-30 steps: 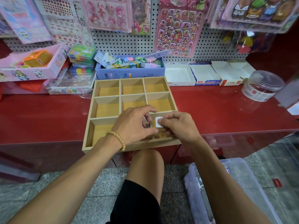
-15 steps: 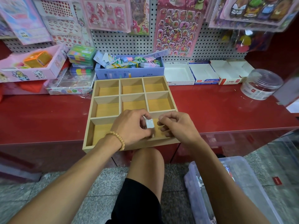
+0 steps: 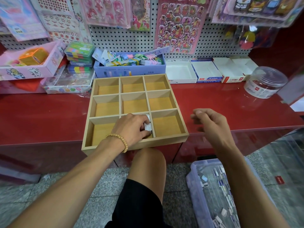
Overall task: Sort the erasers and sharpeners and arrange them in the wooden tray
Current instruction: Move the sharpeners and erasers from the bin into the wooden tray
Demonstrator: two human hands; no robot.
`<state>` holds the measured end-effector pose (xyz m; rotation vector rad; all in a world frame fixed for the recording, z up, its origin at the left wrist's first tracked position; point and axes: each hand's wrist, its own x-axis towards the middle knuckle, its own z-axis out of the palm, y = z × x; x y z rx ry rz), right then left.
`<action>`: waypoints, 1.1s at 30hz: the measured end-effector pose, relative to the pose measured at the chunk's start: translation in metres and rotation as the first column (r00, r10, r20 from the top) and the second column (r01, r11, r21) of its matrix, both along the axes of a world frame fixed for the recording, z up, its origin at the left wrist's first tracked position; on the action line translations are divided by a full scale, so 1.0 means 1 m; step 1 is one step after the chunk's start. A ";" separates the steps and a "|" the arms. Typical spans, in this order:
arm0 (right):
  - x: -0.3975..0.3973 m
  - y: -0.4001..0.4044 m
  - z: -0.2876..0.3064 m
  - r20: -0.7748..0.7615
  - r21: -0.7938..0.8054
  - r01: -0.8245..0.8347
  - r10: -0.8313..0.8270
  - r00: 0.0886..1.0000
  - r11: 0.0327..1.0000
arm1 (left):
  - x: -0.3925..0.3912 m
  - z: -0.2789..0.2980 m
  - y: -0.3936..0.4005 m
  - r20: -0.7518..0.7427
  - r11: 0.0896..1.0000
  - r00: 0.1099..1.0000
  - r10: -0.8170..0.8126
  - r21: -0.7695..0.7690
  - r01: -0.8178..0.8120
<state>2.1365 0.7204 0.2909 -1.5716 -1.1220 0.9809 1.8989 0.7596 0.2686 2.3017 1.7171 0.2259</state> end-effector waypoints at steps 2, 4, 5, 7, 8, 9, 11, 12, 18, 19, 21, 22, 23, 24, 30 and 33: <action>0.006 -0.004 -0.004 0.023 -0.004 0.003 -0.003 1.000 1.000 | 0.000 -0.002 0.000 -0.001 1.000 1.000 0.000 0.017 0.000; 0.009 -0.007 -0.007 0.031 -0.019 -0.005 0.006 1.000 1.000 | -0.001 -0.002 -0.001 -0.001 1.000 1.000 -0.001 0.026 0.001; 0.010 -0.009 -0.009 0.034 -0.023 -0.013 0.013 0.999 1.000 | -0.001 -0.003 -0.001 -0.001 1.000 1.000 -0.003 0.028 0.003; 0.011 -0.011 -0.012 0.045 -0.026 -0.025 0.026 0.999 0.999 | -0.001 -0.001 -0.002 0.000 1.000 1.000 -0.006 0.021 0.006; 0.012 -0.012 -0.012 0.053 -0.025 -0.029 0.031 0.998 0.999 | -0.001 0.001 -0.003 0.004 1.000 1.000 -0.005 0.016 0.005; 0.013 -0.014 -0.012 0.060 -0.022 -0.032 0.033 0.998 0.999 | -0.002 0.002 -0.004 0.013 1.000 1.000 -0.005 0.015 0.005; 0.014 -0.016 -0.012 0.074 -0.014 -0.029 0.030 0.997 0.999 | -0.003 0.006 -0.007 0.032 1.000 0.999 -0.002 0.024 0.001; 0.015 -0.017 -0.011 0.085 -0.009 -0.029 0.030 0.996 1.000 | -0.004 0.009 -0.009 0.052 0.999 0.999 0.006 0.032 -0.007; 0.020 -0.031 -0.003 0.130 0.036 -0.024 0.019 0.991 0.999 | 0.012 0.032 -0.039 0.418 0.997 0.906 0.061 0.024 -0.078; 0.022 -0.035 -0.001 0.135 0.047 -0.020 0.013 0.991 0.999 | 0.018 0.035 -0.047 0.489 0.998 0.871 0.053 -0.003 -0.059; 0.026 -0.044 0.003 0.141 0.066 -0.011 0.002 0.990 0.998 | 0.031 0.038 -0.064 0.606 0.998 0.795 0.042 -0.055 -0.010; 0.029 -0.050 0.004 0.146 0.073 -0.005 -0.006 0.989 0.997 | 0.038 0.037 -0.073 0.653 0.997 0.756 0.042 -0.079 0.012; 0.032 -0.056 0.005 0.150 0.078 0.004 -0.015 0.989 0.997 | 0.045 0.035 -0.081 0.693 0.994 0.720 0.046 -0.101 0.034; 0.037 -0.063 0.005 0.149 0.081 0.013 -0.026 0.988 0.997 | 0.052 0.031 -0.088 0.715 0.991 0.697 0.051 -0.124 0.054; 0.085 -0.112 -0.016 0.119 0.082 0.153 -0.162 0.979 0.985 | 0.116 -0.002 -0.131 0.684 0.959 0.729 0.011 -0.213 0.185; 0.111 -0.137 -0.042 0.085 0.051 0.248 -0.252 0.964 0.967 | 0.151 -0.027 -0.142 0.632 0.933 0.773 -0.056 -0.241 0.265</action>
